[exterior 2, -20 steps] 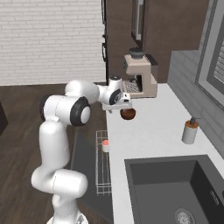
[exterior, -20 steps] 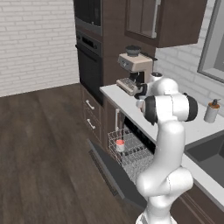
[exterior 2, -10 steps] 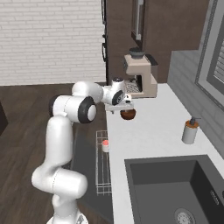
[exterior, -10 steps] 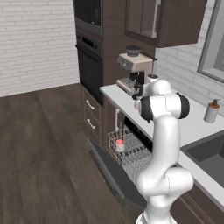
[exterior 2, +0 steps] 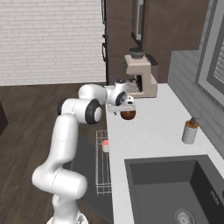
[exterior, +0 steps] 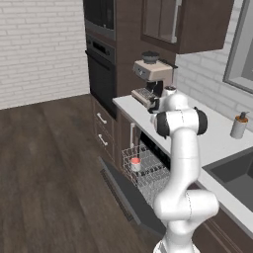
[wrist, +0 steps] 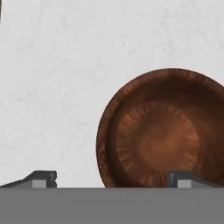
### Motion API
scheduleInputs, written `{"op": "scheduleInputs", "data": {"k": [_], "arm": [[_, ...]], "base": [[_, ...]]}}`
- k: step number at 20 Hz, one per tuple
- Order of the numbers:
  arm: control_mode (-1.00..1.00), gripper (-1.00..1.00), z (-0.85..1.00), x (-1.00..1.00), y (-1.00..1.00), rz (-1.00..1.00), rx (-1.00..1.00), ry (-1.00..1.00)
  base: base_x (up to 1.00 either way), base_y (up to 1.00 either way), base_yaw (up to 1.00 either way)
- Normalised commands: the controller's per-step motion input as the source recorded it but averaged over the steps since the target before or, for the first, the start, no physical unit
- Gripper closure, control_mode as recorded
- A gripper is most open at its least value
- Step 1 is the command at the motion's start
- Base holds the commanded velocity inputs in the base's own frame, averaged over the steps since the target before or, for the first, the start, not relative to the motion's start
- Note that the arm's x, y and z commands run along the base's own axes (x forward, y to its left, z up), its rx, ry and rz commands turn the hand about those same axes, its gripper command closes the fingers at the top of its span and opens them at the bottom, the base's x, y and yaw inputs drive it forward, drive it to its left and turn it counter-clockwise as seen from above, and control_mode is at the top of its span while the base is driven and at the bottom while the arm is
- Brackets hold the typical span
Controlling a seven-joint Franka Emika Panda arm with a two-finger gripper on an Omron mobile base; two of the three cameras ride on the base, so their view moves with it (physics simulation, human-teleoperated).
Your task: Pick up the cup and bowl from the counter, place them in the dishwasher, and close the dishwasher door.
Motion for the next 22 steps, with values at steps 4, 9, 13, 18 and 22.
{"op": "scheduleInputs", "data": {"k": [4, 9, 13, 18, 22], "arm": [[-1.00, -1.00, -0.26, 0.37, -0.13, 0.02, 0.00, 0.02], [-1.00, 1.00, -0.30, 0.20, -0.11, 0.04, -0.01, 0.03], [-1.00, 1.00, -0.39, 0.00, 0.00, 0.03, -0.03, 0.06], [-1.00, 1.00, -0.05, 0.00, 0.00, 0.00, 0.00, 0.00], [-1.00, 1.00, 0.00, -0.31, 0.28, 0.00, 0.00, -0.05]], "base": [[0.00, 0.00, 0.00], [0.00, 0.00, 0.00], [0.00, 0.00, 0.00], [0.00, 0.00, 0.00], [0.00, 0.00, 0.00]]}}
